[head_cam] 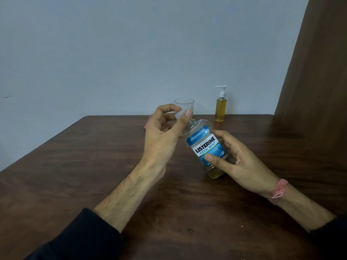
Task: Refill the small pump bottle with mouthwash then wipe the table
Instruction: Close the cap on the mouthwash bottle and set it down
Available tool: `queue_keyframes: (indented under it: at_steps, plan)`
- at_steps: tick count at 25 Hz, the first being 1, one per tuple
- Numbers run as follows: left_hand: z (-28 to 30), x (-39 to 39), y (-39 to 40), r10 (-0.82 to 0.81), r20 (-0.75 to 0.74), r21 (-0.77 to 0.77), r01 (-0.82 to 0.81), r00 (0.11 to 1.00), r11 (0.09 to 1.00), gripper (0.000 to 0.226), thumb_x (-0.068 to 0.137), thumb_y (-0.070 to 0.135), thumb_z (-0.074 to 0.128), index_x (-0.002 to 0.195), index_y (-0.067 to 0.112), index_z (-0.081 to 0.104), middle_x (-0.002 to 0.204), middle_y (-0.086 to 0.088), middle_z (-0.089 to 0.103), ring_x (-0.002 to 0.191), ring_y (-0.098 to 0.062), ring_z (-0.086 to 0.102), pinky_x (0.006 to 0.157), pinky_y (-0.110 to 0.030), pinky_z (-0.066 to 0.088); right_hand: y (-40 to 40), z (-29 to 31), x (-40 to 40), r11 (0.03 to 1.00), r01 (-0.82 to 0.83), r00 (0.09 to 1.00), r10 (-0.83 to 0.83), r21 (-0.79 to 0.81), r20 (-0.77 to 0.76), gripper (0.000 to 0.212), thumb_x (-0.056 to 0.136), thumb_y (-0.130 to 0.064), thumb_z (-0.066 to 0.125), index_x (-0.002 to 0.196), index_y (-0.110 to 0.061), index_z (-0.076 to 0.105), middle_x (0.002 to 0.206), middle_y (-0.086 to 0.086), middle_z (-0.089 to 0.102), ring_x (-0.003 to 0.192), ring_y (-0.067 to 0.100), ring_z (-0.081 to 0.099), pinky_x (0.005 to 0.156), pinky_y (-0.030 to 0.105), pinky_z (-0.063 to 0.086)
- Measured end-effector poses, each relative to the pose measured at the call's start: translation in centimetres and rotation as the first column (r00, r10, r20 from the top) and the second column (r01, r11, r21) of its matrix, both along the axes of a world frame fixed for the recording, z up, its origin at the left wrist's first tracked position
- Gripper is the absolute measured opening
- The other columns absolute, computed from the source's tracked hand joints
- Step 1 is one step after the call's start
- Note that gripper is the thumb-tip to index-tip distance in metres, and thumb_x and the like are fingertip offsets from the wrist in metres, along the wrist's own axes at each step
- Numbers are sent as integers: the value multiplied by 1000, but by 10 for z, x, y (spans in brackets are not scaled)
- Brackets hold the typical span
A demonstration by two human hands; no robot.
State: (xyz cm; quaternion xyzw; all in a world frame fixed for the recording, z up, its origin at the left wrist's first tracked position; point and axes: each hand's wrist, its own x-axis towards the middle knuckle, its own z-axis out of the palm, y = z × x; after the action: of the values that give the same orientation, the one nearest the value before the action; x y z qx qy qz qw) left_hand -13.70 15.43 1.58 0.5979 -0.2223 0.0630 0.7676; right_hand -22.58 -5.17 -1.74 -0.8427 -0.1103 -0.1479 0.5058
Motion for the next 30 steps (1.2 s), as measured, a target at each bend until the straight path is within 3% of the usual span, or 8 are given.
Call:
queue_keyframes:
  at_steps: [3, 8, 13, 19, 21, 24, 27, 30]
  plan:
    - [3, 1, 3, -103, -66, -27, 101, 992, 994, 27, 100, 30, 85, 125, 28, 76, 117, -8, 80, 108, -21, 76, 96, -44, 61, -1, -2, 3, 996, -16, 1000, 14, 89, 17, 55, 95, -31, 75, 148, -36, 59, 136, -13, 75, 129, 6, 70, 109, 34, 59]
    - [10, -4, 4, -175, -108, 13, 177, 979, 984, 30, 114, 12, 52, 131, 18, 75, 131, -8, 85, 103, -11, 79, 90, -33, 60, -4, -2, 5, 987, -19, 999, 23, 158, -23, 55, 94, -31, 74, 148, -37, 62, 136, -10, 76, 127, 9, 71, 107, 37, 57]
    - [2, -3, 1, -139, -69, 18, 141, 988, 990, 43, 102, 41, 72, 136, 16, 81, 140, -19, 77, 119, -27, 75, 104, -47, 60, -6, -3, 5, 981, -20, 999, 27, 191, -34, 52, 94, -33, 74, 144, -38, 64, 135, -8, 76, 128, 12, 71, 107, 39, 59]
    - [1, 5, 5, -192, -54, 8, 193, 980, 981, 46, 107, 32, 71, 153, 25, 70, 141, -19, 73, 121, -17, 69, 104, -42, 55, -6, -3, 6, 955, -59, 996, 77, 292, -53, 51, 95, -28, 70, 146, -34, 65, 137, -6, 76, 129, 12, 71, 107, 35, 58]
    - [1, 6, 5, -175, -32, 27, 176, 984, 984, 41, 113, 26, 69, 154, 23, 69, 131, -7, 73, 116, -11, 70, 98, -35, 56, -6, -3, 7, 945, -65, 994, 91, 321, -64, 50, 96, -27, 69, 146, -33, 65, 138, -5, 76, 130, 14, 72, 107, 38, 56]
    - [-1, 7, 6, -139, -26, 53, 141, 990, 989, 33, 114, 24, 69, 145, 18, 76, 130, 4, 78, 114, -5, 72, 96, -31, 58, -6, -3, 6, 939, -67, 994, 93, 337, -63, 50, 97, -29, 68, 146, -33, 65, 138, -5, 77, 129, 14, 72, 106, 37, 56]
    - [-3, 6, 4, -90, -43, 28, 91, 995, 995, 29, 106, 27, 79, 133, 14, 83, 130, -10, 84, 114, -12, 75, 95, -33, 61, -5, -3, 4, 947, -55, 996, 72, 315, -45, 50, 95, -31, 68, 145, -33, 65, 136, -8, 77, 128, 12, 72, 107, 35, 61]
    - [-3, 9, 6, -91, -20, 13, 91, 996, 996, 21, 104, 20, 82, 124, 15, 86, 117, -4, 86, 109, -11, 77, 93, -29, 64, -6, -5, 6, 946, -73, 996, 83, 315, -21, 52, 96, -28, 68, 148, -29, 64, 139, -4, 76, 132, 17, 71, 108, 33, 59]
